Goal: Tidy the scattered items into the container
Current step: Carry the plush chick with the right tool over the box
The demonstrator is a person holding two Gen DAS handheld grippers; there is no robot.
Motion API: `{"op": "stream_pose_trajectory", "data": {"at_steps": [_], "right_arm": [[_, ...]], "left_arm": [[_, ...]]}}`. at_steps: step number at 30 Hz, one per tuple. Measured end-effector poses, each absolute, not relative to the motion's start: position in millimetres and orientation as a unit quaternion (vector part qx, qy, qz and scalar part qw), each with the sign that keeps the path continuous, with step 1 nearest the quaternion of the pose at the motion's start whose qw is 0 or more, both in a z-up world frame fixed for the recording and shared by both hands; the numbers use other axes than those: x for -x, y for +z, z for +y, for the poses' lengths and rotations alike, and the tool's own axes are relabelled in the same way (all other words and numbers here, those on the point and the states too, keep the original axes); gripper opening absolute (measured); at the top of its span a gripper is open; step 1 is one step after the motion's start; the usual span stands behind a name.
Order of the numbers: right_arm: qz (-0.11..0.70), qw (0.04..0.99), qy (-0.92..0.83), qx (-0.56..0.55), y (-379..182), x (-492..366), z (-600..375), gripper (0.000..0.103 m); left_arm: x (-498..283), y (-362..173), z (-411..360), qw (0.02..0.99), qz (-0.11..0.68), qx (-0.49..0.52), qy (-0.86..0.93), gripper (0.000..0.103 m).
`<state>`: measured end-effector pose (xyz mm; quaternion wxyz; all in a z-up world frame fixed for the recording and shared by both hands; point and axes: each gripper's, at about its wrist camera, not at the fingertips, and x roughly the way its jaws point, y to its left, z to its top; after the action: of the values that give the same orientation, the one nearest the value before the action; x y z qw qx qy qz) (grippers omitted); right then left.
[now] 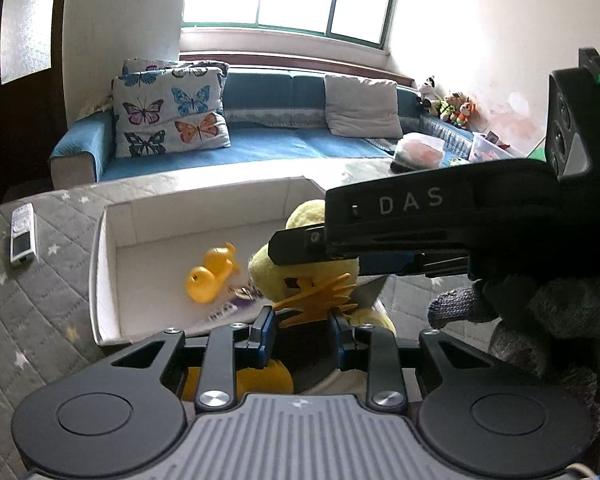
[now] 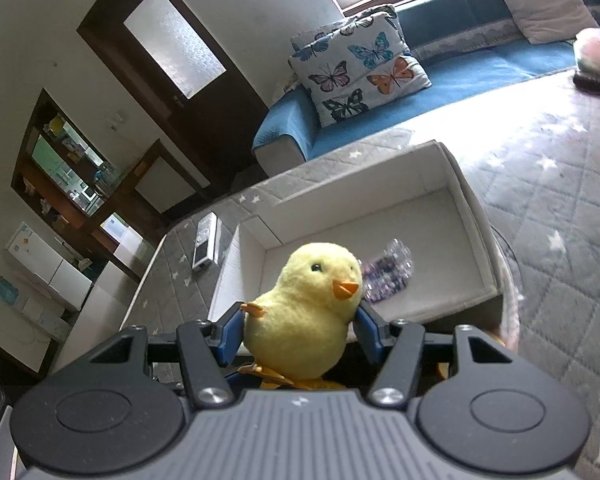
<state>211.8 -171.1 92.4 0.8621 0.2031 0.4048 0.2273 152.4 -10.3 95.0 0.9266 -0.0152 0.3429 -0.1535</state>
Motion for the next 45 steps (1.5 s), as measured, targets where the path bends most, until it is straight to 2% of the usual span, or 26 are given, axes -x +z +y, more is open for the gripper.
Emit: {"op": "stream_pose_trajectory", "data": {"at_steps": [18,36,45], "right_arm": [[0.429,0.853,0.221,-0.201,67,-269,-147,0.059],[0.452,0.848,0.172,-0.215,38,-284,-179,0.059],[0.448,0.857,0.167,-0.193,43,-281,-176,0.061]], "left_arm": [[-208,72,12,0.914,0.38,0.032,-0.139,0.031],[-233,53,-3,0.9,0.408,0.025,-0.15,0.031],[-237,55,-3,0.9,0.41,0.025,-0.143,0.031]]}}
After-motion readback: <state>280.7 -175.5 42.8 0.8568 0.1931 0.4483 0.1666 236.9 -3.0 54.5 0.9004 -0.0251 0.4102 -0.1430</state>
